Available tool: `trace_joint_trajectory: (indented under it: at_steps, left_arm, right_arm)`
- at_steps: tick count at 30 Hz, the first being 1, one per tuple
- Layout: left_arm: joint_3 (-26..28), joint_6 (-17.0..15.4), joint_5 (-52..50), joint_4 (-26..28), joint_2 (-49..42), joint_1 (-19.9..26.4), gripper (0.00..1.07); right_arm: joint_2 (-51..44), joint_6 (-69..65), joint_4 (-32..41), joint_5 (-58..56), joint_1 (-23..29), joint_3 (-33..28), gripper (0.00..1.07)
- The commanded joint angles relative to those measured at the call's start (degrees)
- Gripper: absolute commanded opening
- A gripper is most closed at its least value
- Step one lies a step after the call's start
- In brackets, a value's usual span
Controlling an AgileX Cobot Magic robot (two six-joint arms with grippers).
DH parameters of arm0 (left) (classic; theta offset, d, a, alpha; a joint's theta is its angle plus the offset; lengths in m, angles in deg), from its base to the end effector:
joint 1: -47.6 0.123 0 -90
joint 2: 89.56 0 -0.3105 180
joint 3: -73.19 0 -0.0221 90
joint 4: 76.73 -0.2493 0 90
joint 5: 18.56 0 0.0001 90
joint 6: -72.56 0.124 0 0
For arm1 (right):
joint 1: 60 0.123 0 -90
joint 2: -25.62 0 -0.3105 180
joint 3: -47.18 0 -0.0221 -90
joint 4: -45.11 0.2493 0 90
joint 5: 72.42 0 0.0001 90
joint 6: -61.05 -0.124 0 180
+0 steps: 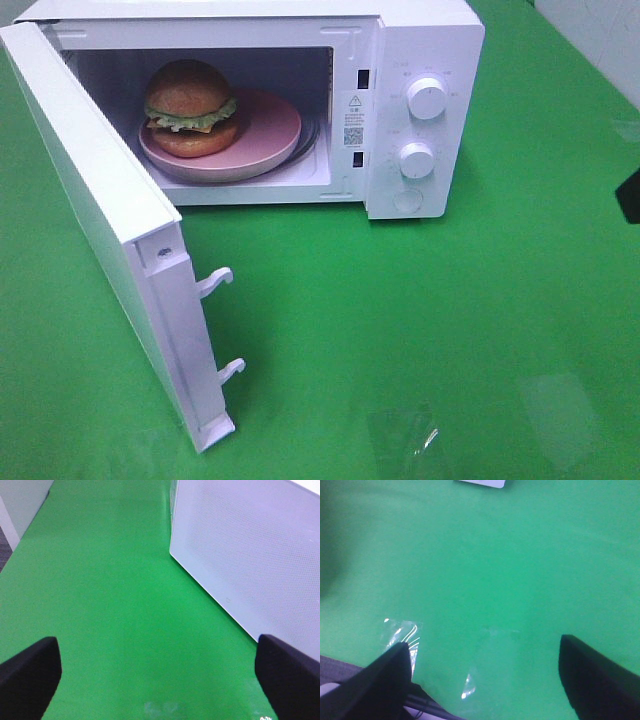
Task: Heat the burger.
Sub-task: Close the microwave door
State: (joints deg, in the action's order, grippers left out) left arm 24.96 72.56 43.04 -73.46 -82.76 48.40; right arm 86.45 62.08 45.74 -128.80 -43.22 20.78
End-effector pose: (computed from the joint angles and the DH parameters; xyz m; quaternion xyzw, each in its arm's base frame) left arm -0.0059 -0.0063 0.2652 -0.0043 0.8506 -0.0248 0.5252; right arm 0.1625 0.0502 0.3284 -0.1456 0.9388 0.0480 0.3086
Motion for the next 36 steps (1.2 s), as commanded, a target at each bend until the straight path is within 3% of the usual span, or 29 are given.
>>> trace_joint_trajectory:
  at_steps: [1,7,13,17,23,30,36]
  left_arm:
    - [-0.1,0.0,-0.5,0.4,-0.9,0.0,1.0]
    - [-0.1,0.0,-0.5,0.4,-0.9,0.0,1.0]
    - [-0.1,0.0,-0.5,0.4,-0.9,0.0,1.0]
    - [-0.1,0.0,-0.5,0.4,-0.9,0.0,1.0]
    - [-0.1,0.0,-0.5,0.4,-0.9,0.0,1.0]
    - [-0.1,0.0,-0.5,0.4,-0.9,0.0,1.0]
    - [-0.1,0.0,-0.5,0.4,-0.9,0.0,1.0]
  right_arm:
    - [-6.7,-1.0,-1.8,-2.9,-0.4,-0.3,0.76]
    - [-13.2,-1.0,-1.9,-3.2,-0.4,-0.6,0.76]
    - [-20.7,-1.0,-3.4,-2.9,-0.5,-5.8,0.76]
    - [-27.6,-1.0,-3.2,0.1,-3.0,-10.6,0.77]
    - [-40.3,-1.0,-3.0,0.5,-11.2,-15.6,0.76]
    - [-49.7,-1.0,-2.9,0.5,-15.9,-22.3,0.77]
    - [-54.7,-0.6,-2.2,1.3,-16.8,-23.3,0.76]
